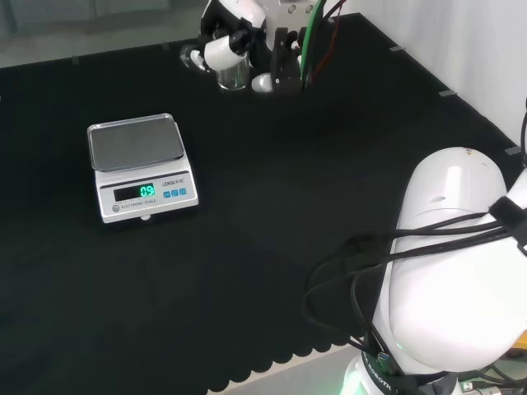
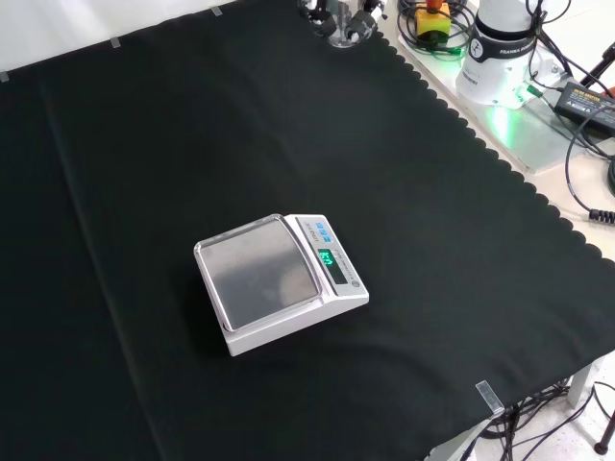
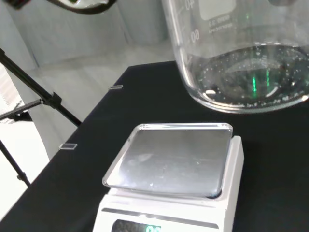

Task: Put the beaker on the electronic balance.

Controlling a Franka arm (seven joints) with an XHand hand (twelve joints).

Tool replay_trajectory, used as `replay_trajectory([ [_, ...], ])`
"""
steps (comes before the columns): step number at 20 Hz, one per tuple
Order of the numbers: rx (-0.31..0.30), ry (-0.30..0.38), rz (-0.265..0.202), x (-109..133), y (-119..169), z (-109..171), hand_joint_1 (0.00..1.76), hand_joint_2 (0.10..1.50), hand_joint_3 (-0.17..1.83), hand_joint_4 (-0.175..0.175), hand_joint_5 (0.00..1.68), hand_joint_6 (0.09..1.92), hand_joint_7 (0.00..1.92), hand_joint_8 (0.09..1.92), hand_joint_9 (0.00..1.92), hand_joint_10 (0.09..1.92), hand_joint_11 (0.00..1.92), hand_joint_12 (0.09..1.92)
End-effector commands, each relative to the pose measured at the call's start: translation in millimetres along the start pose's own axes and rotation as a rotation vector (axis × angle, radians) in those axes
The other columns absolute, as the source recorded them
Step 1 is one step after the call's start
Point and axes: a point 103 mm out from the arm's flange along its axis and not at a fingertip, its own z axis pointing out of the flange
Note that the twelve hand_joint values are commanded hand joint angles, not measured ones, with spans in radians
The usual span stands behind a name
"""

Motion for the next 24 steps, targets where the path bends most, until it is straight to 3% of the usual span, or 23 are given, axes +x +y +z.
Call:
replay_trajectory([
  [1, 0.018, -0.019, 0.018, 26, 32, 16, 1.19, 0.75, 0.58, -0.175, 1.17, 0.81, 1.76, 0.37, 1.92, 0.44, 1.76, 0.56],
  [8, 0.015, -0.091, 0.002, 39, 54, 46, 1.19, 0.74, 0.59, -0.175, 1.18, 0.80, 1.76, 0.37, 1.92, 0.44, 1.76, 0.57],
  [14, 0.002, -0.094, -0.032, 36, 81, 73, 1.19, 0.74, 0.59, -0.175, 1.18, 0.80, 1.76, 0.37, 1.92, 0.45, 1.75, 0.57],
  [19, 0.001, -0.103, -0.038, 40, 115, 102, 1.19, 0.73, 0.60, -0.175, 1.18, 0.80, 1.77, 0.37, 1.92, 0.45, 1.75, 0.57],
  [21, 0.015, -0.105, -0.066, 49, 133, 116, 1.19, 0.73, 0.60, -0.175, 1.18, 0.80, 1.77, 0.37, 1.92, 0.45, 1.75, 0.57],
  [24, 0.022, -0.093, -0.050, 58, 164, 133, 1.19, 0.73, 0.60, -0.175, 1.18, 0.80, 1.77, 0.37, 1.92, 0.46, 1.75, 0.57],
])
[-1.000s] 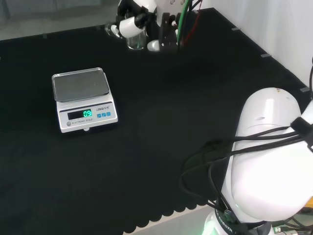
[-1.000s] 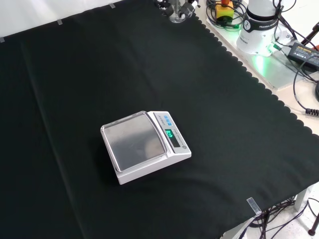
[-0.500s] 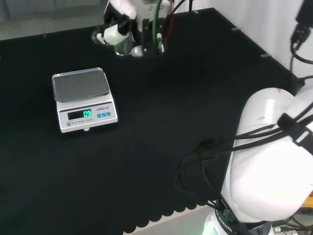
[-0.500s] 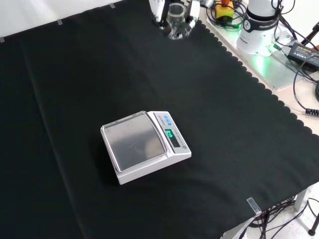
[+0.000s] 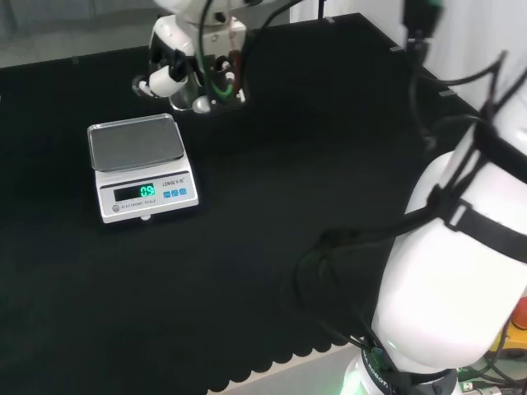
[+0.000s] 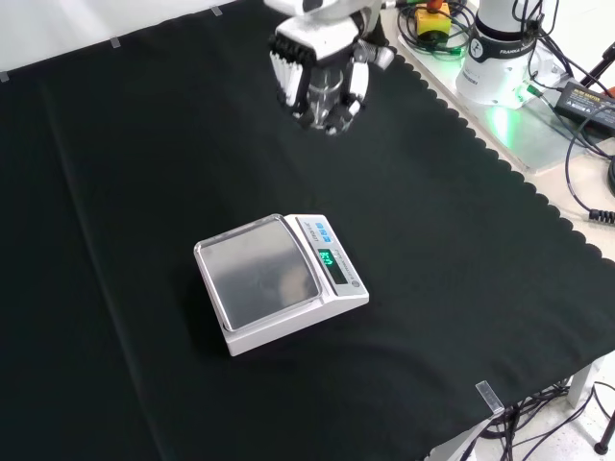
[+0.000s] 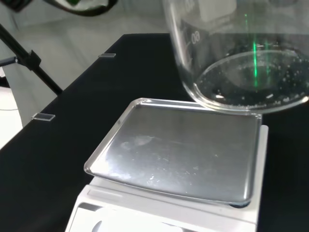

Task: Put the beaker on the electronic balance.

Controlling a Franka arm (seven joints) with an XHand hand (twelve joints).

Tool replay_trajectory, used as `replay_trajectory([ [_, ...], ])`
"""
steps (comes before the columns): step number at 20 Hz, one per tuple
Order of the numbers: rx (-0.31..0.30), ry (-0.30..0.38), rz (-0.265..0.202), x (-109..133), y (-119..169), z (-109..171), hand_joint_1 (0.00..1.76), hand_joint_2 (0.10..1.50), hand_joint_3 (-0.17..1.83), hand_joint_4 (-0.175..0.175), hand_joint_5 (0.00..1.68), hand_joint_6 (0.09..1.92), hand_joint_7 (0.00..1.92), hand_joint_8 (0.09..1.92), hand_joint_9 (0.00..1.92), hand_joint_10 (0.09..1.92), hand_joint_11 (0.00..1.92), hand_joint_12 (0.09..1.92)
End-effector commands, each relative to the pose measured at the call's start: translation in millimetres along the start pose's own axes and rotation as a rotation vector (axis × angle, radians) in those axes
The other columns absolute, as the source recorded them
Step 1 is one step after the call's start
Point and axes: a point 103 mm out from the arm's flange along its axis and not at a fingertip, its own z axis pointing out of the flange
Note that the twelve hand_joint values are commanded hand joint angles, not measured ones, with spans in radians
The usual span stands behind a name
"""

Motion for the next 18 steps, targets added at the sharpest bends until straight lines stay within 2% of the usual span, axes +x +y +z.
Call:
replay_trajectory([
  [1, -0.043, 0.055, -0.023, 30, 94, 38, 1.19, 0.73, 0.60, -0.175, 1.18, 0.80, 1.77, 0.37, 1.92, 0.46, 1.75, 0.57],
  [7, -0.030, 0.102, -0.031, 36, 144, 63, 1.19, 0.72, 0.61, -0.175, 1.19, 0.80, 1.77, 0.37, 1.92, 0.46, 1.75, 0.57],
  [8, -0.022, 0.099, -0.034, 38, 153, 66, 1.19, 0.72, 0.61, -0.175, 1.19, 0.80, 1.77, 0.37, 1.92, 0.46, 1.75, 0.57],
  [10, -0.006, 0.055, 0.012, 41, 169, 73, 1.19, 0.72, 0.61, -0.175, 1.19, 0.80, 1.77, 0.37, 1.92, 0.46, 1.74, 0.57],
  [11, -0.007, 0.041, 0.021, 45, 178, 77, 1.19, 0.72, 0.61, -0.175, 1.19, 0.80, 1.77, 0.37, 1.92, 0.46, 1.74, 0.57],
  [12, -0.005, 0.040, 0.011, 49, 186, 81, 1.19, 0.72, 0.62, -0.175, 1.19, 0.80, 1.77, 0.37, 1.92, 0.46, 1.74, 0.57],
  [15, -0.050, 0.099, -0.003, 53, 206, 87, 1.19, 0.72, 0.62, -0.175, 1.19, 0.80, 1.77, 0.37, 1.92, 0.46, 1.74, 0.58],
  [17, -0.090, 0.137, 0.006, 54, 218, 88, 1.19, 0.72, 0.62, -0.175, 1.19, 0.79, 1.77, 0.37, 1.92, 0.46, 1.74, 0.58],
  [18, -0.109, 0.133, 0.017, 53, 223, 86, 1.19, 0.72, 0.62, -0.175, 1.19, 0.79, 1.77, 0.37, 1.92, 0.46, 1.73, 0.58],
])
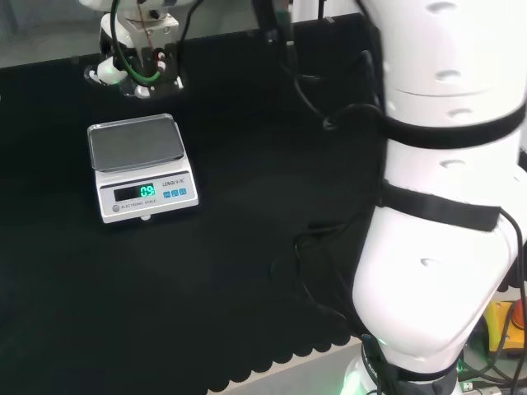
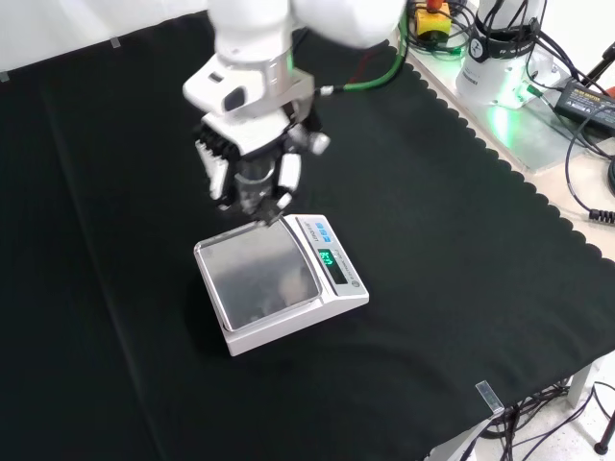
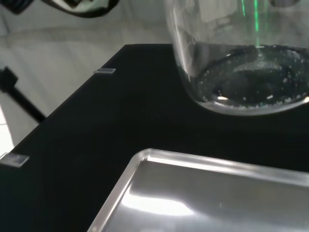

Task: Put the beaker on the electronic balance.

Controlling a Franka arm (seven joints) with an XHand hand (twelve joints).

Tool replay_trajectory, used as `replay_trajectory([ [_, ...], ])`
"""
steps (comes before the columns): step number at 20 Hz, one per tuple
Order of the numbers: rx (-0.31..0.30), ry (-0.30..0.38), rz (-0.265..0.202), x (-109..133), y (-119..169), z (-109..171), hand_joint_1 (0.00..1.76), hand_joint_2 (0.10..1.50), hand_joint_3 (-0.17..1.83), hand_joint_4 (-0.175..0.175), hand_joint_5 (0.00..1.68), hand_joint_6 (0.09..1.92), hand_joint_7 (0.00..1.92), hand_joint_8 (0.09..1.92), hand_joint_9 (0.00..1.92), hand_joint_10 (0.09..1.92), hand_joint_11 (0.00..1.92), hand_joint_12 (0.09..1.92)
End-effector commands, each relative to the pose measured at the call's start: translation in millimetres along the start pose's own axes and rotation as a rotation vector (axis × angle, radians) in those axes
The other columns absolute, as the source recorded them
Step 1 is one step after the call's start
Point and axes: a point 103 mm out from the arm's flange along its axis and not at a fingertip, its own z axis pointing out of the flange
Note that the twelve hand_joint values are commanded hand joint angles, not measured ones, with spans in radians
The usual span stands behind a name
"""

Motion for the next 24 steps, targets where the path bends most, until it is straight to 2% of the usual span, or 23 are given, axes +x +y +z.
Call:
replay_trajectory([
  [1, -0.117, 0.164, 0.027, 24, 66, 30, 1.19, 0.71, 0.62, -0.175, 1.19, 0.79, 1.78, 0.37, 1.92, 0.46, 1.73, 0.58],
  [2, -0.141, 0.187, 0.040, 20, 66, 29, 1.19, 0.71, 0.63, -0.175, 1.19, 0.79, 1.78, 0.37, 1.92, 0.46, 1.73, 0.58],
  [5, -0.191, 0.288, 0.140, 1, 55, 30, 1.19, 0.71, 0.63, -0.175, 1.19, 0.79, 1.78, 0.37, 1.92, 0.46, 1.72, 0.58],
  [7, -0.195, 0.287, 0.224, -12, 45, 33, 1.19, 0.70, 0.65, -0.175, 1.20, 0.79, 1.78, 0.37, 1.92, 0.46, 1.71, 0.59],
  [12, -0.207, 0.271, 0.322, -40, 26, 42, 1.20, 0.69, 0.66, -0.175, 1.20, 0.80, 1.78, 0.37, 1.92, 0.46, 1.70, 0.60],
  [15, -0.199, 0.256, 0.333, -42, 21, 55, 1.20, 0.69, 0.66, -0.175, 1.20, 0.80, 1.78, 0.38, 1.92, 0.46, 1.69, 0.61],
  [16, -0.187, 0.299, 0.284, -42, 19, 61, 1.19, 0.69, 0.67, -0.175, 1.20, 0.81, 1.78, 0.38, 1.92, 0.46, 1.68, 0.62],
  [17, -0.180, 0.306, 0.271, -39, 17, 68, 1.19, 0.69, 0.68, -0.175, 1.19, 0.81, 1.78, 0.38, 1.92, 0.46, 1.68, 0.63],
  [20, -0.152, 0.251, 0.299, -42, 18, 77, 1.19, 0.69, 0.68, -0.175, 1.19, 0.82, 1.78, 0.38, 1.92, 0.46, 1.67, 0.64],
  [24, -0.086, 0.229, 0.279, -36, 24, 95, 1.19, 0.68, 0.68, -0.175, 1.19, 0.82, 1.78, 0.39, 1.92, 0.46, 1.67, 0.64],
])
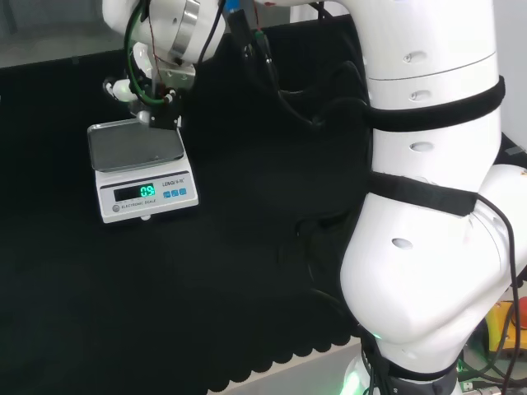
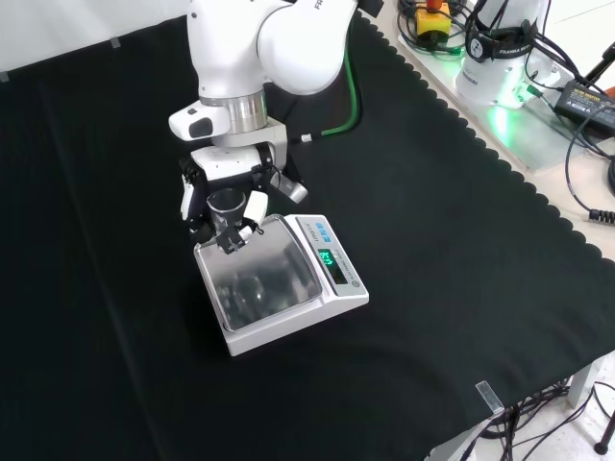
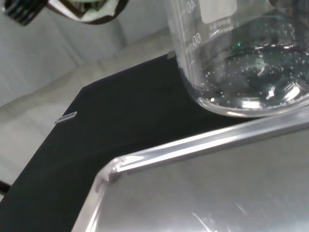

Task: Put the beaker on the electronic balance.

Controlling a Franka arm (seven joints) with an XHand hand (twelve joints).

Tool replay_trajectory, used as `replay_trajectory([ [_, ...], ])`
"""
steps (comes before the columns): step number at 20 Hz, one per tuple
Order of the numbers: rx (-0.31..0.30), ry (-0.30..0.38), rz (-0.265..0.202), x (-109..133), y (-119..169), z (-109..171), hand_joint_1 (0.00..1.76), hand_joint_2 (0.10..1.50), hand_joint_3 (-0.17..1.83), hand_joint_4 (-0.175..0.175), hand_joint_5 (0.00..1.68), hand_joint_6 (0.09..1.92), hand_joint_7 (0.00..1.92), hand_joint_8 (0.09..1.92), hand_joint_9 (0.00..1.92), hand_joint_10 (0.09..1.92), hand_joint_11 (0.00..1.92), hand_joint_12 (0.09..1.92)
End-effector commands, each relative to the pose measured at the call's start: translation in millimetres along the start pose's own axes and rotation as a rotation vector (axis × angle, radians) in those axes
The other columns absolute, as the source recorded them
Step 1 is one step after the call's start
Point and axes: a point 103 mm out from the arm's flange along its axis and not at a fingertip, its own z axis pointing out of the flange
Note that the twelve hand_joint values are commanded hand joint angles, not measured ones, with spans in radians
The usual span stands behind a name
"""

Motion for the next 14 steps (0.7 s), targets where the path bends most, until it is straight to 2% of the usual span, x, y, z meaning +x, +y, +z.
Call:
replay_trajectory([
  [1, 0.049, -0.042, 0.028, -3, 16, 23, 1.19, 0.68, 0.68, -0.175, 1.19, 0.82, 1.78, 0.39, 1.92, 0.46, 1.67, 0.65],
  [9, 0.196, -0.112, -0.054, 6, 11, 47, 1.19, 0.68, 0.69, -0.175, 1.19, 0.82, 1.78, 0.39, 1.92, 0.46, 1.66, 0.65],
  [12, 0.269, -0.148, -0.088, 8, 7, 55, 1.19, 0.68, 0.69, -0.175, 1.19, 0.82, 1.78, 0.39, 1.92, 0.46, 1.66, 0.65],
  [14, 0.287, -0.167, -0.095, 5, 5, 58, 1.19, 0.68, 0.69, -0.175, 1.19, 0.82, 1.78, 0.39, 1.92, 0.46, 1.66, 0.65],
])
